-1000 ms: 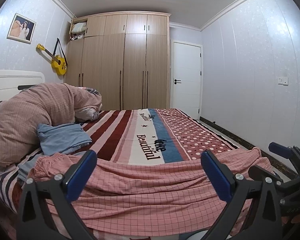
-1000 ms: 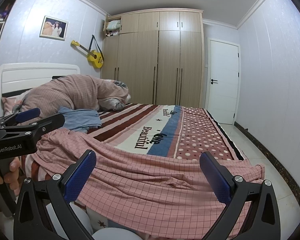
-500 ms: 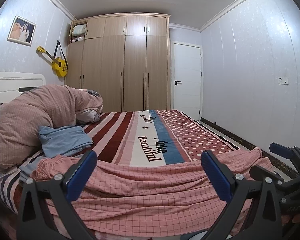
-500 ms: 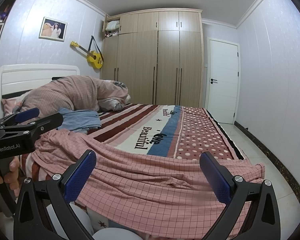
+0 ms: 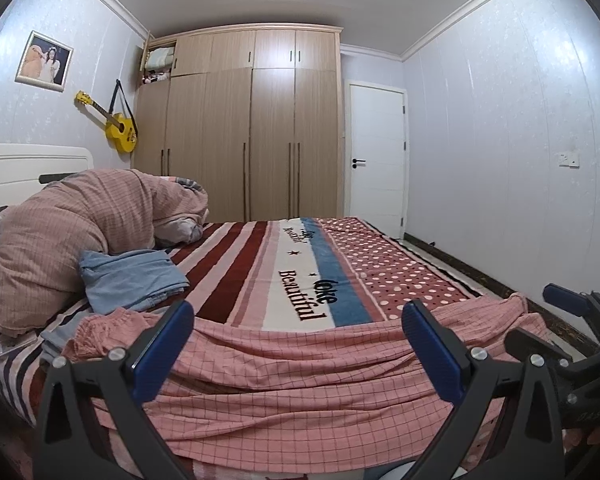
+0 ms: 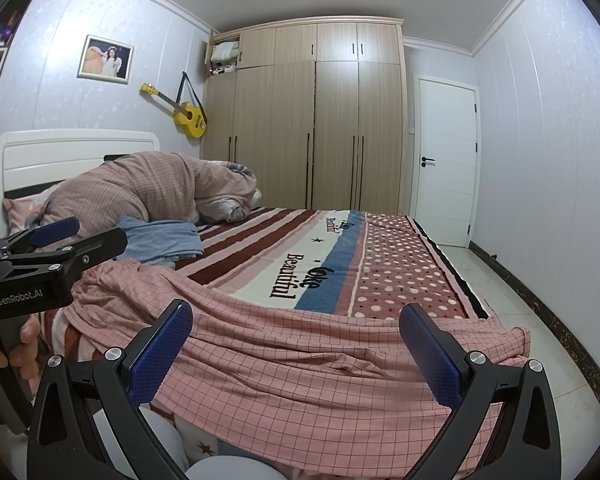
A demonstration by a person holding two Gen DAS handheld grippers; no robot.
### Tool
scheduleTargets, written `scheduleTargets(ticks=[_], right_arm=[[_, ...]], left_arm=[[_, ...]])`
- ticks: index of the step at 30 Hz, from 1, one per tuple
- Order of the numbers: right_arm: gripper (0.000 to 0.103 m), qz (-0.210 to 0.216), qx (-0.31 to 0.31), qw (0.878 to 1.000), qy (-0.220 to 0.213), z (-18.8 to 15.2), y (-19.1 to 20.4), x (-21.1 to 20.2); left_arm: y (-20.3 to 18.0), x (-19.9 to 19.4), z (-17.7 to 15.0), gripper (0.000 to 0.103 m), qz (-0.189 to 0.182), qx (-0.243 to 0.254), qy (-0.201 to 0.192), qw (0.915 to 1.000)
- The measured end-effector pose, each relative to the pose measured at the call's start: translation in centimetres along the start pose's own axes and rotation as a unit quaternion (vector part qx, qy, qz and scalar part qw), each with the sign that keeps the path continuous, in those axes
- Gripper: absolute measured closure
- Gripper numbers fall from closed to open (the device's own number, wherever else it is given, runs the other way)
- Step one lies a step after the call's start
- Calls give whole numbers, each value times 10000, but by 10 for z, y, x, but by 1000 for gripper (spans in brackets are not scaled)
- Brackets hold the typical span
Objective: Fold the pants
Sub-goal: 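Grasp the pants waistband with the left gripper while the right gripper grasps the hem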
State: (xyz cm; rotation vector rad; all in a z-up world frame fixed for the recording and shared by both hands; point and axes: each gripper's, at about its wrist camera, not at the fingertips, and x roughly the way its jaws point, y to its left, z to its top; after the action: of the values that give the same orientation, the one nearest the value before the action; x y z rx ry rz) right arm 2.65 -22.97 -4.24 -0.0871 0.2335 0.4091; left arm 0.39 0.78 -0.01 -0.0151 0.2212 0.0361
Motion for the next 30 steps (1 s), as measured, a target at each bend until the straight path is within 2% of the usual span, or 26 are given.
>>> scheduleTargets(ticks=[9,13,16,18,21,25,27,30], right_arm=[[1,-135,28,9999,-72,-8,-2,-5],[1,-217,90,9996,157,-23,-14,5],[1,-307,309,9979,473,-42,-30,17],[0,-413,638,9938,810,-61,-45,25],[2,-489,1154,9844,1234,-90,-70,32],[24,-490,1639,9678,1845,-130,-95,43],[28,-457,1995,9561,2099,-149,-107,45],[29,-441,2272,9473,2217,-167,-119,48]], left_arm=[[13,6,-8,1,-30,91,95,9999],[25,19,-20,1,80,163,286,9994],[46,32,-34,1,382,-35,558,9977],[68,44,-49,1,536,-327,876,9942],[103,63,-74,1,471,-904,1350,9856],[137,84,-114,1,275,-1613,1842,9692],[148,91,-132,1,365,-1701,2038,9634],[162,95,-155,1,451,-1934,2180,9555]])
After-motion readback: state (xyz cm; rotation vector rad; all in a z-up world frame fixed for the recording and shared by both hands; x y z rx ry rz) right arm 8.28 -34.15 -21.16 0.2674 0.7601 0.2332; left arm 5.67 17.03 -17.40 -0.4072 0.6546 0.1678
